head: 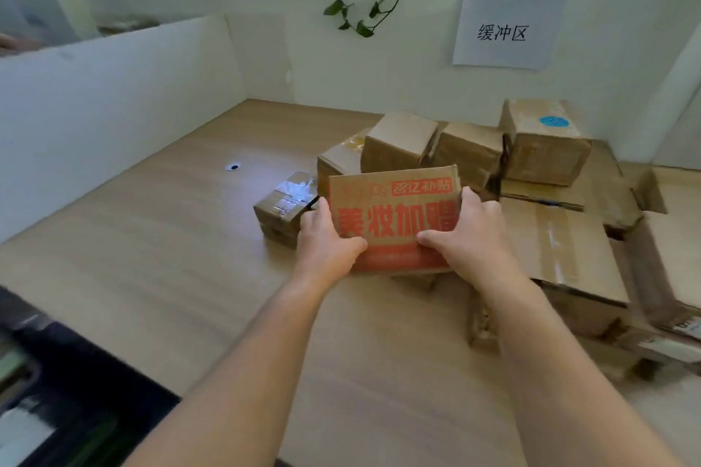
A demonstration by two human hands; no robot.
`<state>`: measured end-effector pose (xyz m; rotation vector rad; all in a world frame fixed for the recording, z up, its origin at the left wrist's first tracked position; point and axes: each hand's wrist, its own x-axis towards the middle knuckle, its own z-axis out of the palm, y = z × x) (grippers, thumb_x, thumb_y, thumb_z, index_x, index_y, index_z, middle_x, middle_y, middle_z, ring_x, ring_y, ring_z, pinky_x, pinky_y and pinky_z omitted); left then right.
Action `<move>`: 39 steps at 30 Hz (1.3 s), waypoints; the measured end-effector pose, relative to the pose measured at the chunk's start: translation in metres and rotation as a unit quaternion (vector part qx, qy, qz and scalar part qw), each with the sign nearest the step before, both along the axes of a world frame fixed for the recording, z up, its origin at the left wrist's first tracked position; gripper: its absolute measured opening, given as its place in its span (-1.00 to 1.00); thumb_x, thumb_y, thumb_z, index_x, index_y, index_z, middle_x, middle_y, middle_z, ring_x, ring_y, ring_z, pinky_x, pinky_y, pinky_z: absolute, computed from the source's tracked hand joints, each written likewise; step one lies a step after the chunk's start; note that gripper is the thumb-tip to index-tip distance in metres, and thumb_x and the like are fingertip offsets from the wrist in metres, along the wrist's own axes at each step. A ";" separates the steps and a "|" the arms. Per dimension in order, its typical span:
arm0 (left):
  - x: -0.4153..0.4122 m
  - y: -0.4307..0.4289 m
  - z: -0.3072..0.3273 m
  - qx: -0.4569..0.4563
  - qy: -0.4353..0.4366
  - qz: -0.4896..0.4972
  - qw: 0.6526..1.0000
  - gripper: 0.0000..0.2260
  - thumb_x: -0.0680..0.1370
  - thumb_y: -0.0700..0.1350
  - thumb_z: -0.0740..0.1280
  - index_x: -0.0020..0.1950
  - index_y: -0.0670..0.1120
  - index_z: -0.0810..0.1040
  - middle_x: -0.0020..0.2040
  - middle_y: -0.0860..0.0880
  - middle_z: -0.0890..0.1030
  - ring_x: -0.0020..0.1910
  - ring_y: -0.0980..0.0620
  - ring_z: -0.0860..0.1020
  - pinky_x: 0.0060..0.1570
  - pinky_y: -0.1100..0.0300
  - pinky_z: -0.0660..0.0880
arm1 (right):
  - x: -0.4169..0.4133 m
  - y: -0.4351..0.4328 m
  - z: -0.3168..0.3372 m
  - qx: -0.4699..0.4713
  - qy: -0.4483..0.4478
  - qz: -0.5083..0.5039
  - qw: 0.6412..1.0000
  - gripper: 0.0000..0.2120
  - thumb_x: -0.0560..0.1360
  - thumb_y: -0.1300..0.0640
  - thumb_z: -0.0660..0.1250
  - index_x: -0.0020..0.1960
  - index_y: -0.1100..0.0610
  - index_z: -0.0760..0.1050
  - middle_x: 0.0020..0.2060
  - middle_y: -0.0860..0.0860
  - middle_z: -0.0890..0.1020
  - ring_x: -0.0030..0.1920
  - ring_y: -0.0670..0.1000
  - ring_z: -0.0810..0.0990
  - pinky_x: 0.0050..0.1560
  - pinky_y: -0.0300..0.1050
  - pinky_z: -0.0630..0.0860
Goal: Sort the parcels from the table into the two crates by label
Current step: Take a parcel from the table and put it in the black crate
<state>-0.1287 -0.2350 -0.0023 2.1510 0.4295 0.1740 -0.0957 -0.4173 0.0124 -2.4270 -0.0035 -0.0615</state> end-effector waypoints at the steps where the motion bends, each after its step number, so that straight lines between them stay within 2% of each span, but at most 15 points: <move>1: -0.010 0.015 -0.002 0.005 0.002 0.019 1.000 -0.44 0.44 -0.14 0.43 0.39 -0.04 0.32 0.23 -0.06 0.33 0.23 -0.05 0.41 0.23 0.06 0.43 | -0.005 0.015 -0.002 0.011 -0.001 0.019 1.000 -0.20 0.39 -0.09 0.50 0.48 0.08 0.18 0.24 0.09 0.33 0.26 0.10 0.39 0.24 0.06 0.46; 5: -0.054 0.073 -0.009 -0.021 0.003 0.076 0.997 -0.47 0.43 -0.10 0.43 0.37 -0.02 0.36 0.16 -0.04 0.31 0.20 -0.03 0.43 0.21 0.07 0.44 | -0.022 0.078 -0.011 0.033 0.027 0.081 0.996 -0.34 0.41 -0.09 0.48 0.40 0.04 0.28 0.18 0.05 0.37 0.17 0.04 0.46 0.16 0.04 0.53; 8: -0.087 0.110 -0.014 -0.056 -0.009 0.120 0.991 -0.40 0.35 0.06 0.42 0.37 0.01 0.38 0.14 -0.01 0.31 0.21 -0.02 0.42 0.26 0.00 0.43 | -0.037 0.124 -0.017 0.037 0.037 0.116 0.992 -0.39 0.43 -0.17 0.42 0.36 0.07 0.33 0.11 0.01 0.38 0.10 0.00 0.45 0.07 -0.06 0.48; 11: -0.118 0.146 -0.021 -0.076 -0.023 0.161 0.984 -0.44 0.48 0.09 0.39 0.42 -0.01 0.33 0.18 -0.01 0.31 0.20 -0.03 0.41 0.24 0.00 0.44 | -0.058 0.167 -0.024 0.042 0.063 0.154 0.985 -0.41 0.46 -0.24 0.35 0.33 0.10 0.36 0.13 -0.01 0.43 0.06 -0.01 0.46 -0.01 -0.10 0.45; 15: -0.159 0.191 -0.028 -0.100 -0.033 0.213 0.971 -0.46 0.54 0.22 0.27 0.41 -0.03 0.31 0.28 -0.03 0.38 0.17 0.00 0.45 0.11 0.01 0.51 | -0.085 0.217 -0.032 0.026 0.087 0.196 0.976 -0.39 0.48 -0.35 0.23 0.26 0.13 0.42 0.10 0.02 0.57 0.05 0.04 0.54 -0.10 -0.08 0.47; 17: -0.180 0.210 -0.031 -0.115 -0.035 0.244 0.962 -0.45 0.53 0.31 0.22 0.36 -0.04 0.34 0.23 -0.04 0.46 0.12 -0.01 0.50 0.01 0.02 0.56 | -0.099 0.240 -0.032 0.026 0.092 0.208 0.973 -0.39 0.48 -0.38 0.16 0.20 0.12 0.43 0.04 0.00 0.58 0.03 0.04 0.54 -0.07 -0.05 0.44; 20: -0.211 0.235 -0.031 -0.126 -0.037 0.286 0.949 -0.42 0.53 0.37 0.15 0.29 -0.08 0.36 0.10 -0.04 0.52 -0.02 0.06 0.52 -0.22 0.16 0.47 | -0.121 0.270 -0.029 0.024 0.085 0.228 0.970 -0.41 0.52 -0.38 0.05 0.07 0.15 0.44 -0.11 -0.02 0.55 -0.11 0.00 0.49 -0.21 -0.06 0.35; 23: -0.237 0.257 -0.031 -0.105 -0.043 0.336 0.935 -0.43 0.55 0.36 0.08 0.24 -0.11 0.39 0.08 -0.05 0.52 -0.04 0.04 0.50 -0.22 0.14 0.41 | -0.138 0.298 -0.028 0.013 0.070 0.247 0.966 -0.38 0.55 -0.35 -0.03 -0.05 0.18 0.48 -0.20 0.03 0.57 -0.18 0.04 0.52 -0.19 0.00 0.41; 25: -0.255 0.272 -0.033 -0.092 -0.040 0.371 0.923 -0.48 0.58 0.32 0.05 0.18 -0.11 0.40 0.07 -0.06 0.52 -0.02 -0.01 0.49 -0.13 0.10 0.43 | -0.148 0.318 -0.031 0.010 0.059 0.259 0.964 -0.36 0.56 -0.35 -0.05 -0.13 0.19 0.47 -0.26 0.07 0.58 -0.23 0.07 0.55 -0.15 0.00 0.46; 28: -0.282 0.292 -0.039 -0.092 -0.038 0.408 0.908 -0.54 0.60 0.28 0.05 0.12 -0.10 0.41 0.04 -0.07 0.53 0.00 -0.06 0.50 0.06 -0.02 0.50 | -0.164 0.347 -0.038 0.001 0.044 0.281 0.959 -0.38 0.58 -0.33 -0.06 -0.14 0.17 0.47 -0.24 0.05 0.58 -0.19 0.06 0.53 -0.15 -0.02 0.43; 30: -0.300 0.307 -0.043 -0.093 -0.042 0.432 0.896 -0.56 0.62 0.26 0.05 0.12 -0.10 0.41 0.02 -0.08 0.54 0.00 -0.07 0.52 0.08 -0.04 0.51 | -0.174 0.368 -0.042 -0.009 0.041 0.304 0.952 -0.40 0.59 -0.31 -0.07 -0.12 0.16 0.48 -0.21 0.05 0.59 -0.16 0.06 0.53 -0.16 -0.02 0.39; 33: -0.323 0.328 -0.048 -0.100 -0.043 0.463 0.880 -0.61 0.63 0.21 0.07 0.14 -0.10 0.41 0.02 -0.07 0.54 -0.01 -0.06 0.52 0.01 0.00 0.51 | -0.191 0.397 -0.044 -0.012 0.041 0.338 0.940 -0.44 0.59 -0.28 -0.01 -0.12 0.17 0.49 -0.20 0.05 0.59 -0.14 0.08 0.53 -0.17 -0.01 0.39; 35: -0.337 0.342 -0.051 -0.108 -0.042 0.483 0.868 -0.65 0.63 0.18 0.10 0.15 -0.09 0.41 -0.01 -0.04 0.53 -0.03 -0.04 0.51 -0.05 0.05 0.47 | -0.199 0.418 -0.047 0.003 0.047 0.360 0.932 -0.47 0.59 -0.24 0.06 -0.13 0.20 0.50 -0.21 0.08 0.60 -0.15 0.11 0.54 -0.13 0.02 0.47; 39: -0.362 0.374 -0.061 -0.139 -0.053 0.516 0.844 -0.73 0.61 0.11 0.15 0.22 -0.01 0.39 -0.02 0.00 0.53 0.00 -0.06 0.54 0.07 -0.06 0.54 | -0.211 0.468 -0.057 0.036 0.079 0.397 0.914 -0.52 0.57 -0.20 0.14 -0.11 0.21 0.52 -0.22 0.11 0.62 -0.14 0.15 0.59 -0.01 0.16 0.56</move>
